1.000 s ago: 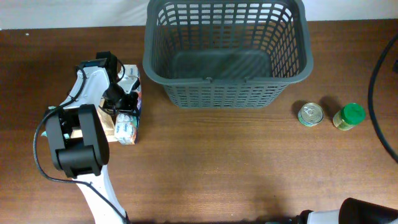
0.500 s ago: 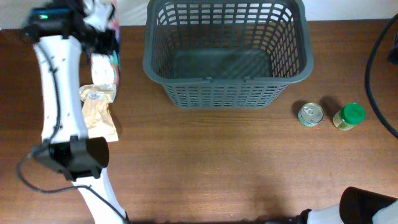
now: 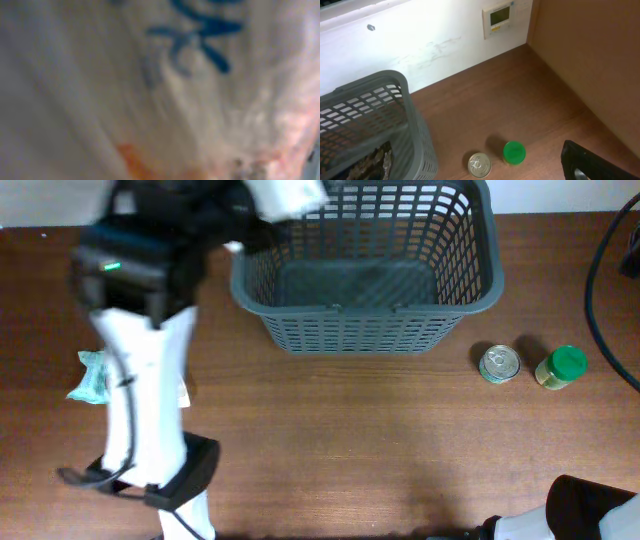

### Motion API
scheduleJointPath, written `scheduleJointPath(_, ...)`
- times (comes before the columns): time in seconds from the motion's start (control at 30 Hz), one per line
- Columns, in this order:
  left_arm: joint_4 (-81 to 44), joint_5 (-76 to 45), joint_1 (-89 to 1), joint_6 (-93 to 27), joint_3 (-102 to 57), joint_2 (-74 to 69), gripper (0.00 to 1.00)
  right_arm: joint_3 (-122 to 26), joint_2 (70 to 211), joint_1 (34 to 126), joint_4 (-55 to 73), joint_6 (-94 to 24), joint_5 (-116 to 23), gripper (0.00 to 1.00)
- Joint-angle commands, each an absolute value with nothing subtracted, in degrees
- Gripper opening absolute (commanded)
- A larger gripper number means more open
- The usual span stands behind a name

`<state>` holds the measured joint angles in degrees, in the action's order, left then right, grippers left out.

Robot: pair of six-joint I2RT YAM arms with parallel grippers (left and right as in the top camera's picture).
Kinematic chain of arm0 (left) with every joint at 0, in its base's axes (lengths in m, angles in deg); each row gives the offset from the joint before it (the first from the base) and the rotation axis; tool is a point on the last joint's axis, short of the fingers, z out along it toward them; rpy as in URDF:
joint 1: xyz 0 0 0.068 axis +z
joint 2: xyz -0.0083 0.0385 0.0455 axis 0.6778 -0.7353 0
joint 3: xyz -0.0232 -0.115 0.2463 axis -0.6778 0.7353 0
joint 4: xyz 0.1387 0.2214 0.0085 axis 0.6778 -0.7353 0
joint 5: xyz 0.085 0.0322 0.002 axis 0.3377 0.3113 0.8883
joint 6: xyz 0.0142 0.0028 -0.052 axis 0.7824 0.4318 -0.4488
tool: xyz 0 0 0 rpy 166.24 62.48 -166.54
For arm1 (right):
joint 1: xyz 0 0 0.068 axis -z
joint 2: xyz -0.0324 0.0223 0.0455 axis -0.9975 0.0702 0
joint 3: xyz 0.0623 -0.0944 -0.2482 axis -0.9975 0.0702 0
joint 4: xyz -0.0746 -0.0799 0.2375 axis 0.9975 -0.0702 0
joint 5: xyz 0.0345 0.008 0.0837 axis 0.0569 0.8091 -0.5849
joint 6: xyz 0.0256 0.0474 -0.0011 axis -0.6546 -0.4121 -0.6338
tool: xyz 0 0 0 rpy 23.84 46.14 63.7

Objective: Pack container
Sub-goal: 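Carry the tissue strip into the basket and release it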

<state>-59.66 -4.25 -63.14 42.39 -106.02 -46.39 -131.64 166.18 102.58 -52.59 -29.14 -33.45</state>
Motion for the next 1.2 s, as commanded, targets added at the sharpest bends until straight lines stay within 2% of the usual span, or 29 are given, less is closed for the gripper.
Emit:
scheduleJointPath(0.0, -56.6, -0.5, -68.4, 58.9, -103.4, -52.4, 0.02, -131.7, 166.7, 103.1, -52.4, -29.6, -32.5, 0.99)
scheduleJointPath(0.27, -49.3, 17.2, -72.0, 59.0, -102.6, -65.5, 0.02, -131.7, 166.7, 103.1, -52.4, -29.6, -32.5, 0.99)
scheduleJointPath(0.4, -49.1, 21.6, -72.0, 59.0, -102.3, -70.9, 0.02, -131.7, 166.7, 103.1, -52.4, -29.6, -32.5, 0.99)
scheduleJointPath(0.6, -48.0, 21.1, -71.2, 58.9, -102.3, -77.9, 0.02, -131.7, 166.7, 103.1, -52.4, -29.6, -32.5, 0.99)
scheduleJointPath(0.87, -46.5, 15.1, -69.6, 58.9, -99.7, -80.2, 0.02, -131.7, 166.7, 103.1, -52.4, -29.6, -32.5, 0.99)
scheduleJointPath(0.9, -46.2, 15.1, -69.5, 58.9, -99.1, -80.2, 0.05, -131.7, 166.7, 103.1, -52.4, -29.6, -32.5, 0.99)
scheduleJointPath(0.93, -46.2, 15.1, -69.4, 58.1, -98.9, -80.2, 0.35, -131.7, 166.7, 103.1, -52.4, -29.6, -32.5, 0.99)
scheduleJointPath(0.97, -46.2, 15.3, -69.4, 55.4, -98.9, -80.0, 0.99, -131.7, 166.7, 103.1, -52.4, -29.6, -32.5, 0.99)
scheduleJointPath(1.17, -46.2, 13.9, -69.2, 39.8, -99.0, -71.7, 0.99, -131.7, 166.7, 103.1, -52.4, -29.6, -32.5, 0.99)
